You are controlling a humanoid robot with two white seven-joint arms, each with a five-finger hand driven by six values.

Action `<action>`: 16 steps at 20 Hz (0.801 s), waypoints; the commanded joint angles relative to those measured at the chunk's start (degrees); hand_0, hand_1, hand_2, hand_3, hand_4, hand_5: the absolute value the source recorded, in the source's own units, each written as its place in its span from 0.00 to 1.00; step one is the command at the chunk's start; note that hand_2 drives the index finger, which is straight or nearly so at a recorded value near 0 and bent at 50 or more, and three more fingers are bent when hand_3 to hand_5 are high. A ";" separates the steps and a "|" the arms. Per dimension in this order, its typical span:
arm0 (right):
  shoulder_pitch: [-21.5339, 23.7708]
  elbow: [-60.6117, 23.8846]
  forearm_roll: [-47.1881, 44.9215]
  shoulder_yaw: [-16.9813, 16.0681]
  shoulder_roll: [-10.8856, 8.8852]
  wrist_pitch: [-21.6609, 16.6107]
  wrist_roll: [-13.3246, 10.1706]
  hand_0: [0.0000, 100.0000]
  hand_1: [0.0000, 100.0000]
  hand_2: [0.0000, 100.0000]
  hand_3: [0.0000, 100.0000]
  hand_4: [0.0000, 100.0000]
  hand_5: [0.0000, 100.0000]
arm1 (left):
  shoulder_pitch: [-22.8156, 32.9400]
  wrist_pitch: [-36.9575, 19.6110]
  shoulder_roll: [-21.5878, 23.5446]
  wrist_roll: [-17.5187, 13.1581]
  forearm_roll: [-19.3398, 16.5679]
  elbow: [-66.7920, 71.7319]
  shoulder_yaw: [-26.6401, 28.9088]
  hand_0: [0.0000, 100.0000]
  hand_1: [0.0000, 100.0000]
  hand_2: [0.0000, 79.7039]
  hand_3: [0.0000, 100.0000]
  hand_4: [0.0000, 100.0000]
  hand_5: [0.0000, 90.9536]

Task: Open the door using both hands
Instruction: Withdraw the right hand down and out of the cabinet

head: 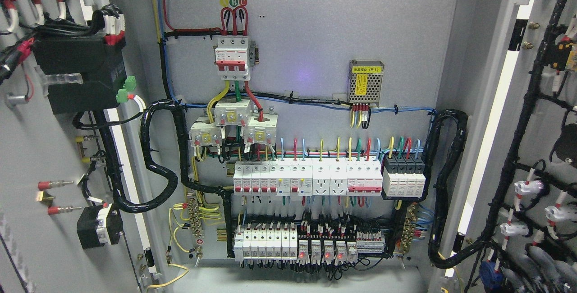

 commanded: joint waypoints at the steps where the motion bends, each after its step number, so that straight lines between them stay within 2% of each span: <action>1: 0.44 0.60 -1.45 -4.72 -1.91 0.07 -0.54 0.00 0.00 0.00 0.00 0.00 0.00 | -6.93 -43.29 -2.94 0.25 0.20 -16.11 3.70 0.00 0.00 0.00 0.00 0.00 0.00; 4: 1.06 0.95 -1.54 -4.72 -1.91 0.07 -0.54 0.00 0.00 0.00 0.00 0.00 0.00 | -6.77 -43.73 -6.01 0.25 0.20 -18.40 6.78 0.00 0.00 0.00 0.00 0.00 0.00; 7: 2.11 2.09 -1.63 -6.21 -1.91 0.07 -0.63 0.00 0.00 0.00 0.00 0.00 0.00 | -2.03 -47.76 -5.32 0.77 0.38 -19.46 10.20 0.00 0.00 0.00 0.00 0.00 0.00; 10: 2.03 2.79 -2.33 -6.30 -2.17 0.07 -0.63 0.00 0.00 0.00 0.00 0.00 0.00 | 2.10 -52.33 -4.09 2.97 0.38 -19.63 13.53 0.00 0.00 0.00 0.00 0.00 0.00; 13: 2.11 3.23 -5.66 -7.00 -2.26 0.07 -0.63 0.00 0.00 0.00 0.00 0.00 0.00 | 4.92 -53.75 -4.09 4.47 0.99 -19.64 18.54 0.00 0.00 0.00 0.00 0.00 0.00; 16: 2.20 4.64 -6.46 -7.97 -2.26 -0.02 -0.63 0.00 0.00 0.00 0.00 0.00 0.00 | 5.80 -54.10 -4.17 4.82 3.18 -19.55 23.73 0.00 0.00 0.00 0.00 0.00 0.00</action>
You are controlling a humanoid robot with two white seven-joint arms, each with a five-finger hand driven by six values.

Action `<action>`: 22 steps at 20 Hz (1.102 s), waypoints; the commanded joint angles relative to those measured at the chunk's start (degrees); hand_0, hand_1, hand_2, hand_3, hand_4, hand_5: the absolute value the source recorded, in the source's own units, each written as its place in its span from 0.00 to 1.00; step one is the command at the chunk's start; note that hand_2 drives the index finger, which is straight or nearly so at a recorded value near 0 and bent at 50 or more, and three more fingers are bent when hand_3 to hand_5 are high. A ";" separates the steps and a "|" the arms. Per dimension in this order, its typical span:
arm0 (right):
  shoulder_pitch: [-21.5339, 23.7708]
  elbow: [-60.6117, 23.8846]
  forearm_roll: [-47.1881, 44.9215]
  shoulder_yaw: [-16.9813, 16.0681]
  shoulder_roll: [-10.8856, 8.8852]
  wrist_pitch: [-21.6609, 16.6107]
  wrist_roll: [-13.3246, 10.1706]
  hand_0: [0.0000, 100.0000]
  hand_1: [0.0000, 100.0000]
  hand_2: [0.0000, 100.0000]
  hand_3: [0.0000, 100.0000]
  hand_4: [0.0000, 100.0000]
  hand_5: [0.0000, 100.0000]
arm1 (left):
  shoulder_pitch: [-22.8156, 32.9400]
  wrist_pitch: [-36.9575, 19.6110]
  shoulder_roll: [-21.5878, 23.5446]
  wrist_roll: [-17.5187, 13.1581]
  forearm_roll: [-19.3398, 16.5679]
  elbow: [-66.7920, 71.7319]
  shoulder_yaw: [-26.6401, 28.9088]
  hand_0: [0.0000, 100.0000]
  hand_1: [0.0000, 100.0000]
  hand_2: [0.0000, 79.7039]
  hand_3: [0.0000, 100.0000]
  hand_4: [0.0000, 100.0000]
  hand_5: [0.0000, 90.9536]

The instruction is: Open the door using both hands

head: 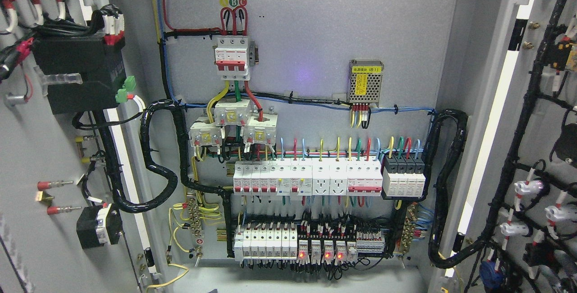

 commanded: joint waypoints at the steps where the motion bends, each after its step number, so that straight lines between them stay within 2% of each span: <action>1: 0.49 3.08 -2.28 -3.31 -0.56 -0.06 0.04 0.00 0.00 0.00 0.00 0.00 0.00 | 3.48 -53.93 -0.78 0.53 3.19 -4.75 14.45 0.00 0.00 0.00 0.00 0.00 0.00; 4: 1.37 3.78 -2.28 -4.80 -0.56 -0.06 0.04 0.00 0.00 0.00 0.00 0.00 0.00 | 4.53 -54.28 -0.08 0.62 6.79 -4.67 22.62 0.00 0.00 0.00 0.00 0.00 0.00; 7: 2.16 4.31 -2.28 -5.77 -0.65 -0.23 0.04 0.00 0.00 0.00 0.00 0.00 0.00 | 4.89 -54.28 2.29 1.23 11.27 -3.88 27.99 0.00 0.00 0.00 0.00 0.00 0.00; 13: 4.97 4.49 -2.37 -7.87 -0.38 -0.41 0.12 0.00 0.00 0.00 0.00 0.00 0.00 | 4.54 -54.19 3.08 1.23 12.86 5.24 43.37 0.00 0.00 0.00 0.00 0.00 0.00; 18: 6.47 4.40 -2.72 -10.16 -0.21 -0.41 0.12 0.00 0.00 0.00 0.00 0.00 0.00 | 2.17 -54.01 11.16 1.23 13.04 19.56 45.85 0.00 0.00 0.00 0.00 0.00 0.00; 22: 6.82 4.66 -6.41 -11.83 -0.12 -0.41 0.04 0.00 0.00 0.00 0.00 0.00 0.00 | -6.95 -53.93 16.34 1.23 12.43 34.58 43.05 0.00 0.00 0.00 0.00 0.00 0.00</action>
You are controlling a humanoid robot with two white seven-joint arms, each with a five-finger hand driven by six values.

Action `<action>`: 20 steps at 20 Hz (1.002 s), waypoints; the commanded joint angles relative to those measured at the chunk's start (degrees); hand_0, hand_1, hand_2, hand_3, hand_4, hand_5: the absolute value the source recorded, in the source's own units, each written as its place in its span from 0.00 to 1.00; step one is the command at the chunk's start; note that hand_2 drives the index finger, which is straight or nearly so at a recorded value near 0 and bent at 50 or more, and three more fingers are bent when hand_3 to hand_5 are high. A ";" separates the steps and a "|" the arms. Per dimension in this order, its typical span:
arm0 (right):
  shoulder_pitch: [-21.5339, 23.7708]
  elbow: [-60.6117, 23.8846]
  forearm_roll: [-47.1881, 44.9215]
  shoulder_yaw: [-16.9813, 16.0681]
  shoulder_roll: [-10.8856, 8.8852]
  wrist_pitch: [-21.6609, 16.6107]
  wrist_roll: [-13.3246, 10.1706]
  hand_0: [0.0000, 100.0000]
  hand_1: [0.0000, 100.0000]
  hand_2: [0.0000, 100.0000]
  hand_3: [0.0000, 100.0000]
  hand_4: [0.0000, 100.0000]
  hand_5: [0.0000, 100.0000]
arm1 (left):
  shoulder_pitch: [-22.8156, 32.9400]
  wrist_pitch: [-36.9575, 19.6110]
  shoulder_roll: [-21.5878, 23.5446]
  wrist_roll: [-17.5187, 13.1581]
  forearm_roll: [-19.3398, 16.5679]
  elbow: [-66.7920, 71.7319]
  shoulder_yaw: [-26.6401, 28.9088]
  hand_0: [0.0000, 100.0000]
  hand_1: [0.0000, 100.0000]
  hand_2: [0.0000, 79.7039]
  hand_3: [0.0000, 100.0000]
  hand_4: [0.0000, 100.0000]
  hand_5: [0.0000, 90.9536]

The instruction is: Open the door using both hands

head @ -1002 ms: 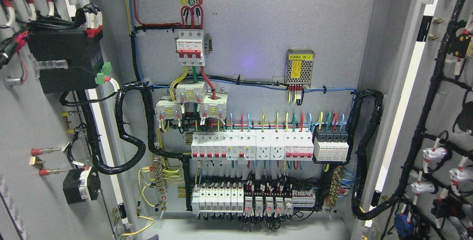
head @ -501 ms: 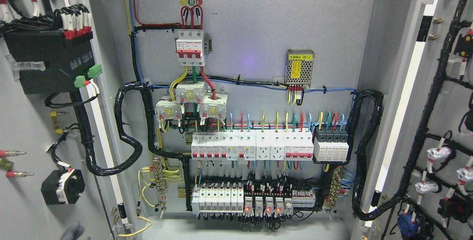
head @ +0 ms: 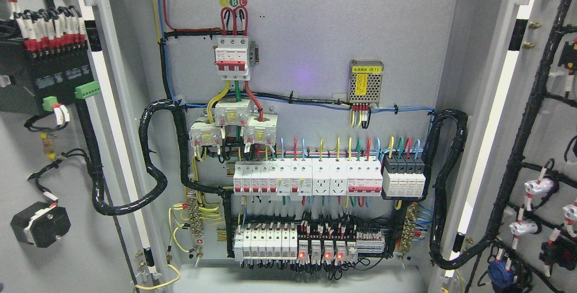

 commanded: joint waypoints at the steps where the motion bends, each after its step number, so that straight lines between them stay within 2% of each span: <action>1: 1.05 1.32 -2.58 -4.37 0.21 0.00 0.01 0.00 0.00 0.00 0.00 0.00 0.00 | -10.03 -53.91 11.21 0.01 0.14 27.16 6.14 0.00 0.00 0.00 0.00 0.00 0.00; 4: 1.13 2.28 -2.58 -4.37 0.29 0.00 0.01 0.00 0.00 0.00 0.00 0.00 0.00 | -18.04 -54.09 14.12 0.01 0.32 36.93 0.41 0.00 0.00 0.00 0.00 0.00 0.00; 7: 1.22 2.64 -2.58 -4.72 0.29 0.00 0.01 0.00 0.00 0.00 0.00 0.00 0.00 | -20.77 -54.09 15.70 0.01 0.49 41.42 0.31 0.00 0.00 0.00 0.00 0.00 0.00; 10: 1.49 3.78 -2.58 -4.72 0.29 0.00 0.01 0.00 0.00 0.00 0.00 0.00 0.00 | -21.31 -54.09 16.94 0.01 0.67 44.33 0.05 0.00 0.00 0.00 0.00 0.00 0.00; 15: 2.01 3.43 -2.76 -4.72 0.29 0.00 0.10 0.00 0.00 0.00 0.00 0.00 0.00 | -20.96 -54.09 16.59 0.10 1.02 40.39 -2.49 0.00 0.00 0.00 0.00 0.00 0.00; 17: 2.10 1.86 -2.76 -4.11 0.29 -0.09 0.01 0.00 0.00 0.00 0.00 0.00 0.00 | -19.73 -54.09 16.76 0.10 3.12 36.80 -5.38 0.00 0.00 0.00 0.00 0.00 0.00; 20: 2.36 -0.69 -2.67 -3.49 0.21 -0.09 0.10 0.00 0.00 0.00 0.00 0.00 0.00 | -16.66 -53.92 17.38 0.10 10.05 28.72 -11.89 0.00 0.00 0.00 0.00 0.00 0.00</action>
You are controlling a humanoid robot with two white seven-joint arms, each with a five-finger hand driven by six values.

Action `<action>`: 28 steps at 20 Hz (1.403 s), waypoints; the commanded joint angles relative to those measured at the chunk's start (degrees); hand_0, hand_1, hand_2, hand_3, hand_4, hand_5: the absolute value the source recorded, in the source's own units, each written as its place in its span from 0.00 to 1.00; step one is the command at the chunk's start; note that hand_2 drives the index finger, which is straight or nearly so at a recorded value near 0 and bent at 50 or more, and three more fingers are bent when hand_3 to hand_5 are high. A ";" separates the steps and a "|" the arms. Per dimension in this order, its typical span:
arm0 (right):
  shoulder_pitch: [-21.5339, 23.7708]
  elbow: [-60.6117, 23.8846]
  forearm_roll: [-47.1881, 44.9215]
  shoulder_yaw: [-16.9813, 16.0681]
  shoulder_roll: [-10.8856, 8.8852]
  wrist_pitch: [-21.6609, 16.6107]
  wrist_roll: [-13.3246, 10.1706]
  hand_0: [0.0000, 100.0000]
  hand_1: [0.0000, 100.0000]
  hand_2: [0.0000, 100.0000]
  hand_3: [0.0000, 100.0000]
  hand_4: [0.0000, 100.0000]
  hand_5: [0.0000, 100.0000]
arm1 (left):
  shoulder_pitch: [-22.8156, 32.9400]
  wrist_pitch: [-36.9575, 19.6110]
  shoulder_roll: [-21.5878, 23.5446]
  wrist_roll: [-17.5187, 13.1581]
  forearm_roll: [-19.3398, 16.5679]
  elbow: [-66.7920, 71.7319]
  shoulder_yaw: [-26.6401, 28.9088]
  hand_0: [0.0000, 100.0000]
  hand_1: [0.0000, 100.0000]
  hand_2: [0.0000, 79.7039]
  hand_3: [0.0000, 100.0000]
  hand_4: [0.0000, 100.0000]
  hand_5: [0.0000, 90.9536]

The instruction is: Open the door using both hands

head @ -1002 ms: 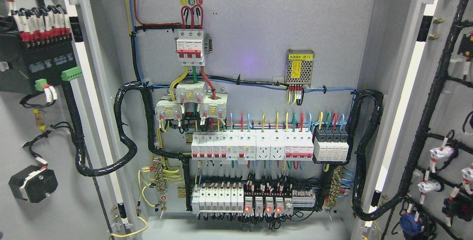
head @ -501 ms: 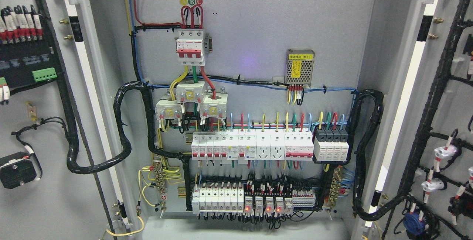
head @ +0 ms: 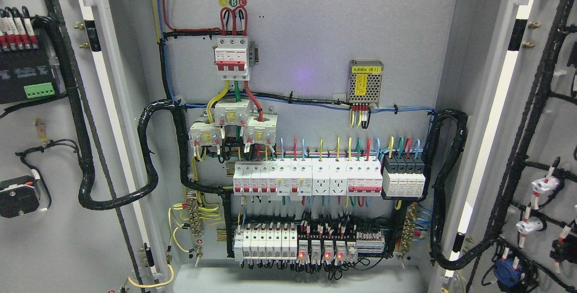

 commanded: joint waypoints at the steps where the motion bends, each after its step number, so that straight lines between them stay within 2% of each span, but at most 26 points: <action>1: 0.98 -3.45 -0.05 0.42 -0.21 -0.04 0.01 0.00 0.00 0.00 0.00 0.00 0.00 | 2.70 -53.87 3.88 0.06 7.52 -6.52 -9.94 0.00 0.00 0.00 0.00 0.00 0.00; 3: 1.16 -4.60 -0.05 2.17 -0.38 -0.04 0.10 0.00 0.00 0.00 0.00 0.00 0.00 | 4.10 -53.52 3.79 0.06 7.80 -13.46 -10.12 0.00 0.00 0.00 0.00 0.00 0.00; 5: 1.16 -6.00 0.03 4.54 -0.73 -0.13 0.10 0.00 0.00 0.00 0.00 0.00 0.00 | 7.87 -53.52 3.79 0.15 8.06 -20.49 -10.64 0.00 0.00 0.00 0.00 0.00 0.00; 7: 1.16 -7.41 0.03 7.00 -1.35 -0.13 0.10 0.00 0.00 0.00 0.00 0.00 0.00 | 12.18 -53.52 3.96 0.06 7.80 -26.04 -13.88 0.00 0.00 0.00 0.00 0.00 0.00; 9: 1.07 -8.29 0.30 9.90 -1.61 -0.13 0.36 0.00 0.00 0.00 0.00 0.00 0.00 | 12.82 -53.43 3.53 0.06 5.27 -29.91 -18.27 0.00 0.00 0.00 0.00 0.00 0.00; 11: 1.07 -8.73 0.65 13.50 -2.05 -0.22 0.62 0.00 0.00 0.00 0.00 0.00 0.00 | 12.64 -53.34 1.69 0.06 -1.39 -32.03 -21.01 0.00 0.00 0.00 0.00 0.00 0.00; 14: 1.33 -8.21 1.61 21.40 -2.32 -0.13 0.63 0.00 0.00 0.00 0.00 0.00 0.00 | 12.11 -53.25 -7.78 -0.02 -11.94 -31.34 -27.85 0.00 0.00 0.00 0.00 0.00 0.00; 16: 1.77 -5.50 6.86 28.25 -2.32 -0.04 0.63 0.00 0.00 0.00 0.00 0.00 0.00 | 11.67 -52.38 -14.72 -0.11 -20.37 -27.76 -33.74 0.00 0.00 0.00 0.00 0.00 0.00; 19: 1.86 3.45 17.49 36.87 -1.44 -0.13 0.63 0.00 0.00 0.00 0.00 0.00 0.00 | 12.55 -50.62 -27.11 -0.20 -32.51 -12.59 -35.52 0.00 0.00 0.00 0.00 0.00 0.00; 20: 1.95 7.31 20.22 39.25 -1.35 -0.13 0.71 0.00 0.00 0.00 0.00 0.00 0.00 | 12.72 -50.09 -30.28 -0.29 -34.72 -5.13 -35.09 0.00 0.00 0.00 0.00 0.00 0.00; 23: 1.25 21.71 25.51 45.85 -0.04 -0.04 0.63 0.00 0.00 0.00 0.00 0.00 0.00 | 11.50 -48.16 -35.40 -0.29 -35.53 22.62 -31.76 0.00 0.00 0.00 0.00 0.00 0.00; 26: -1.29 40.33 28.50 49.72 4.61 -0.04 0.63 0.00 0.00 0.00 0.00 0.00 0.00 | 7.82 -46.41 -37.43 -0.29 -35.44 47.07 -25.35 0.00 0.00 0.00 0.00 0.00 0.00; 28: -4.19 56.14 29.56 51.04 8.47 -0.04 0.63 0.00 0.00 0.00 0.00 0.00 0.00 | 5.27 -41.07 -37.43 -0.37 -35.44 59.22 -19.37 0.00 0.00 0.00 0.00 0.00 0.00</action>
